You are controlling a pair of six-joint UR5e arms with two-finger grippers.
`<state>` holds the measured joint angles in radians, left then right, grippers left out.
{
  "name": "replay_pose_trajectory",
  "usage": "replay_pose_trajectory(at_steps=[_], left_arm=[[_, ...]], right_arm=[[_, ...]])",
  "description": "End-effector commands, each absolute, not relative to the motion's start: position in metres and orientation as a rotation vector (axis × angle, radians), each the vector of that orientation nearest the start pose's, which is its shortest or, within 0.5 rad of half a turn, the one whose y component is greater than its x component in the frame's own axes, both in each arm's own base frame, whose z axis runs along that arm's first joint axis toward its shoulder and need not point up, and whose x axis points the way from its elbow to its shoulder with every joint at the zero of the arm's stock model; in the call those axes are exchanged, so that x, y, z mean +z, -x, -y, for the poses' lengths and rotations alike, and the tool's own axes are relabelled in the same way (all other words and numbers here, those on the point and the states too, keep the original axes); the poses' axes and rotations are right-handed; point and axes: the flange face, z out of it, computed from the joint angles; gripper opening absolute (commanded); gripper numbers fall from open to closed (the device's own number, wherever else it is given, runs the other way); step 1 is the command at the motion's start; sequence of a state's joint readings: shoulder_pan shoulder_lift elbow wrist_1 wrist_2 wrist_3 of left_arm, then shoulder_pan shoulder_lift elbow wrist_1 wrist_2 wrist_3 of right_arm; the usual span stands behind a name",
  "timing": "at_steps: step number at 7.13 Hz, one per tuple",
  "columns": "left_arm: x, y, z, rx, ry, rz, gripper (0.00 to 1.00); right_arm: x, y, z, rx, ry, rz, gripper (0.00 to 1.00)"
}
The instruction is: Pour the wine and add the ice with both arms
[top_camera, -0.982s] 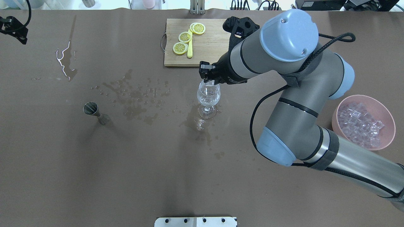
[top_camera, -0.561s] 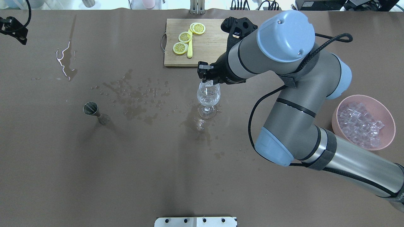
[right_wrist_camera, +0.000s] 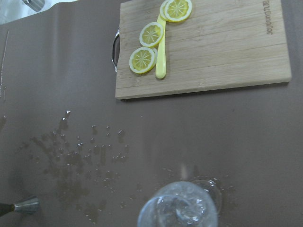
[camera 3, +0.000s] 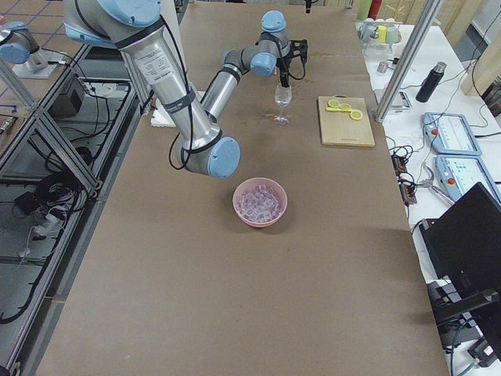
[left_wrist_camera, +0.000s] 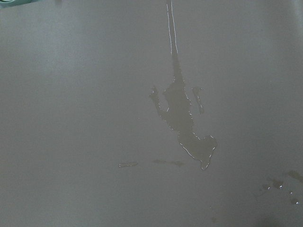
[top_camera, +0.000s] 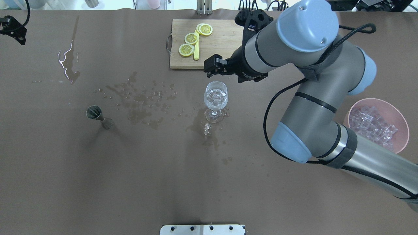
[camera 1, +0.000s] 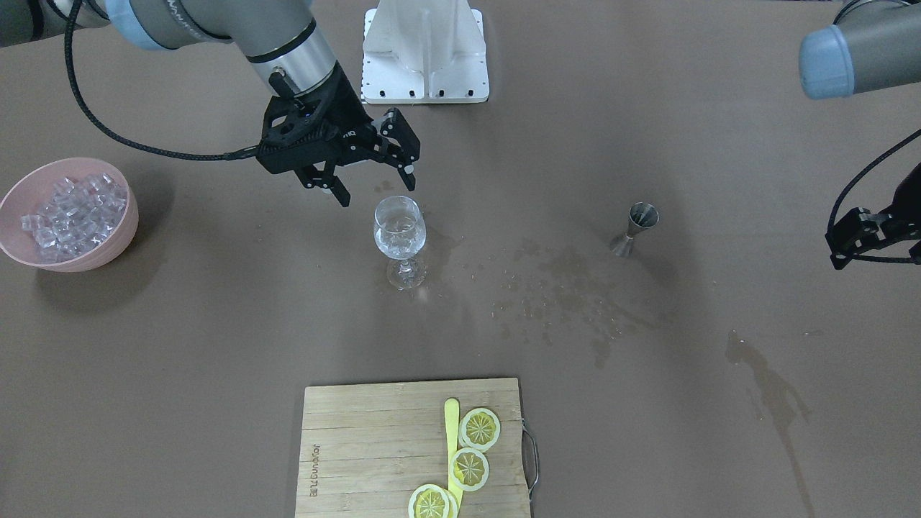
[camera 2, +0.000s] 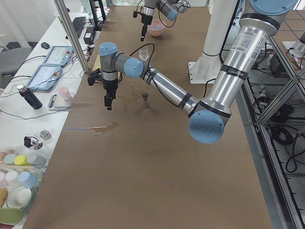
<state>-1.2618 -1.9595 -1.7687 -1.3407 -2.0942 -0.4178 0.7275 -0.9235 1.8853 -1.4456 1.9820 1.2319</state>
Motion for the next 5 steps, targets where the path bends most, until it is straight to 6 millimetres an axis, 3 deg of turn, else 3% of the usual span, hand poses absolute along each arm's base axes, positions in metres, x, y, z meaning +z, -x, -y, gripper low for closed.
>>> replay_pose_trajectory(at_steps=[1,2,3,4,5], left_arm=[[0.398,-0.076,0.606,0.037,-0.156,-0.602,0.99],[0.421,-0.051,0.596,0.067,-0.136,-0.65,0.99],[0.435,-0.018,0.592,0.09,-0.153,-0.646,0.99],[0.455,0.014,0.582,0.063,-0.15,-0.639,0.99],[0.48,0.043,0.573,0.071,-0.138,-0.63,0.99]], right_arm=[[0.184,0.324,0.468,0.006,-0.207,0.978,1.0],[0.199,0.285,0.474,-0.013,-0.21,0.927,1.0],[0.229,0.245,0.48,-0.051,-0.178,0.913,1.0],[0.276,0.184,0.494,-0.086,-0.177,0.894,1.0],[0.329,0.139,0.501,-0.131,-0.184,0.842,1.0]])
